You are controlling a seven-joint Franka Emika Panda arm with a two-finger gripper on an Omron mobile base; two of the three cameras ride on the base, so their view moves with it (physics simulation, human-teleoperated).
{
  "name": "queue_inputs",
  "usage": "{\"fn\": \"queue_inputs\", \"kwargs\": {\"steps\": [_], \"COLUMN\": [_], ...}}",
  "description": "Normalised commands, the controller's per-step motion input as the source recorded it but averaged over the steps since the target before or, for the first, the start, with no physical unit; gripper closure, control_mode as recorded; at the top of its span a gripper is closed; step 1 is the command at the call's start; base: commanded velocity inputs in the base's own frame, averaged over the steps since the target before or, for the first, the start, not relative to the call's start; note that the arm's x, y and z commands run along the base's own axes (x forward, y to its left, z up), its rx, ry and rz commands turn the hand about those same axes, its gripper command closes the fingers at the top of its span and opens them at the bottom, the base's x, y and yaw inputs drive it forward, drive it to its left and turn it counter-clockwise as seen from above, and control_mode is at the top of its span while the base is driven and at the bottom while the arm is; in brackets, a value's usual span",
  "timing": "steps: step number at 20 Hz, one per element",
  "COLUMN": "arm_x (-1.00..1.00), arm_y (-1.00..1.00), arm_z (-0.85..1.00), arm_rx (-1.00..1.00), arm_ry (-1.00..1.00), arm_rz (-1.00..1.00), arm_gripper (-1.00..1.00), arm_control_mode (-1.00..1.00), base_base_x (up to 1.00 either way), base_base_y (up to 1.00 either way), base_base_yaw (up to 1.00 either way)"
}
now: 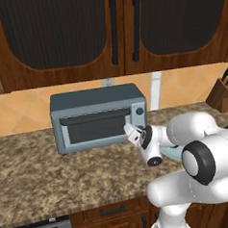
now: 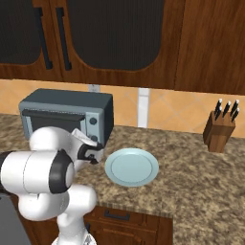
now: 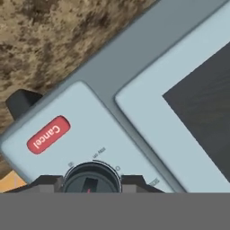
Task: Pick up the kebab skewer and baguette bread, and place them inside the toaster oven. Close the toaster oven door and start by setting the timer.
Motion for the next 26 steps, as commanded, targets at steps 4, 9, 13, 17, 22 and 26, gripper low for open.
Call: {"fn": "queue_inputs", "kwargs": {"steps": [4, 9, 13, 17, 22, 26], "arm_x": [0.00, 0.00, 0.00, 0.00, 0.00, 0.00], "arm_y": [0.00, 0.00, 0.00, 0.00, 0.00, 0.00], "arm_z": [0.12, 0.14, 0.03, 0.00, 0.01, 0.01], "arm_rx": [0.26, 0.30, 0.36, 0.39, 0.41, 0.45], "arm_ry": [0.00, 0.00, 0.00, 0.00, 0.00, 0.00], "arm_rz": [0.00, 0.00, 0.00, 0.00, 0.00, 0.00], "arm_gripper": [1.00, 1.00, 1.00, 1.00, 1.00, 1.00], "arm_control_mode": [-1.00, -1.00, -1.00, -1.00, -1.00, -1.00], "base_base_x": [0.00, 0.00, 0.00, 0.00, 0.00, 0.00], "base_base_y": [0.00, 0.00, 0.00, 0.00, 0.00, 0.00], "base_base_yaw": [0.00, 0.00, 0.00, 0.00, 0.00, 0.00]}}
